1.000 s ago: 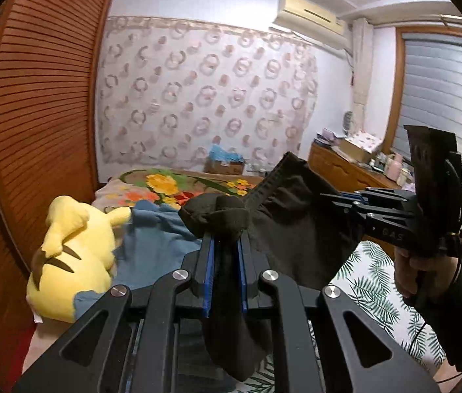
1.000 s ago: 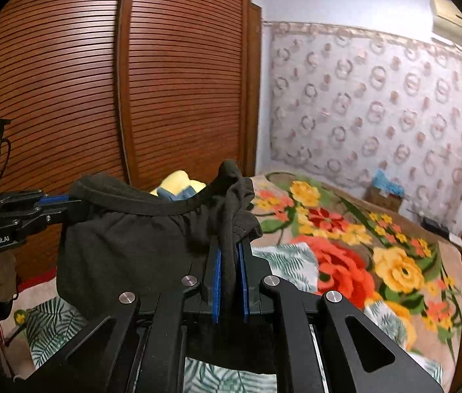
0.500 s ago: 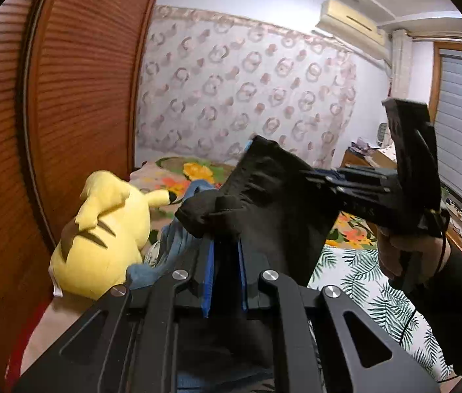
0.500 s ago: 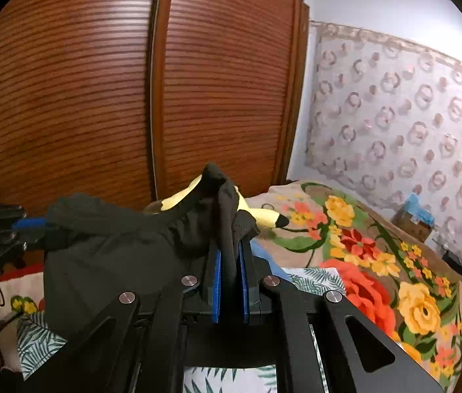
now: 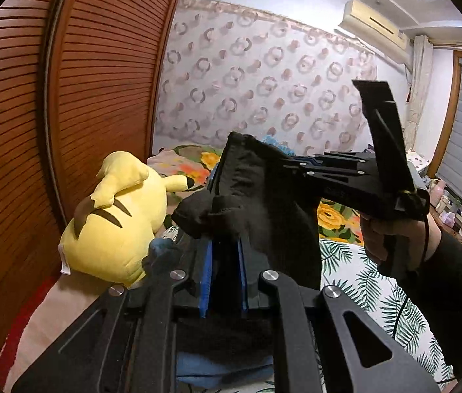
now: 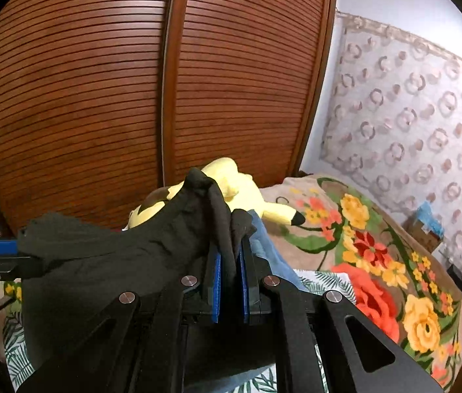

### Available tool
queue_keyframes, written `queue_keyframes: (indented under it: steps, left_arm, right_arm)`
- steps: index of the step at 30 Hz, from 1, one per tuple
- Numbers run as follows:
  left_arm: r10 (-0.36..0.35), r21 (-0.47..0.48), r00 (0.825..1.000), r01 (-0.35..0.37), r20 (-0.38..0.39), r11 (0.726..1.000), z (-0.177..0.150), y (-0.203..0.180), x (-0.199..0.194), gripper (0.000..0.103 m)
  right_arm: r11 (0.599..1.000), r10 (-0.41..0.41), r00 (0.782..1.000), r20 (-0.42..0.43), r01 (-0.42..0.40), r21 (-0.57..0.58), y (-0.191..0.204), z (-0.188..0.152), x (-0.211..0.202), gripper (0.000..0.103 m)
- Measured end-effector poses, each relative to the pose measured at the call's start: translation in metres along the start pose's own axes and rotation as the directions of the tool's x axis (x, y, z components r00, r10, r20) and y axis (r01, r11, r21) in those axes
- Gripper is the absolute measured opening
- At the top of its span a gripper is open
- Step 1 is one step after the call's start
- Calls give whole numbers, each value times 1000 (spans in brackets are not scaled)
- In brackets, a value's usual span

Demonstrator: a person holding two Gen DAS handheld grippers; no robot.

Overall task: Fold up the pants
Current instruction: 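Lower the black garment onto the folded jeans stack and open the left gripper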

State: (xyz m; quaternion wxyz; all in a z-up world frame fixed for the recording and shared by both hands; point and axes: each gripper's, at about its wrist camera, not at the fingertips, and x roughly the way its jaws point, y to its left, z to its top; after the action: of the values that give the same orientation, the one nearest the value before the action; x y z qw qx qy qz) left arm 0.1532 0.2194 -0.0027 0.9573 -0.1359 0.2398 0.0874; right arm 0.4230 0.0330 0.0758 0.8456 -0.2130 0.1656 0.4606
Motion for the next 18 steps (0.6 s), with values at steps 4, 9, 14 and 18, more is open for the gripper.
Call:
queue_keyframes:
  steps: [4, 9, 14, 18]
  left_arm:
    - [13, 6, 1000, -13, -17, 1000, -3, 2, 1, 15]
    - [22, 5, 999, -22, -26, 1000, -5, 6, 2, 18]
    - [11, 12, 1000, -10, -30, 1000, -8, 4, 1, 52]
    - [11, 24, 1000, -10, -27, 1000, -8, 0, -1, 58]
  right_arm:
    - [1000, 6, 1000, -25, -5, 13, -1, -4, 6, 10]
    - [999, -18, 999, -44, 20, 51, -6, 1, 8, 29]
    - [996, -18, 1000, -26, 20, 93, -10, 6, -7, 40]
    - [994, -6, 1000, -11, 7, 113, -8, -4, -22, 40]
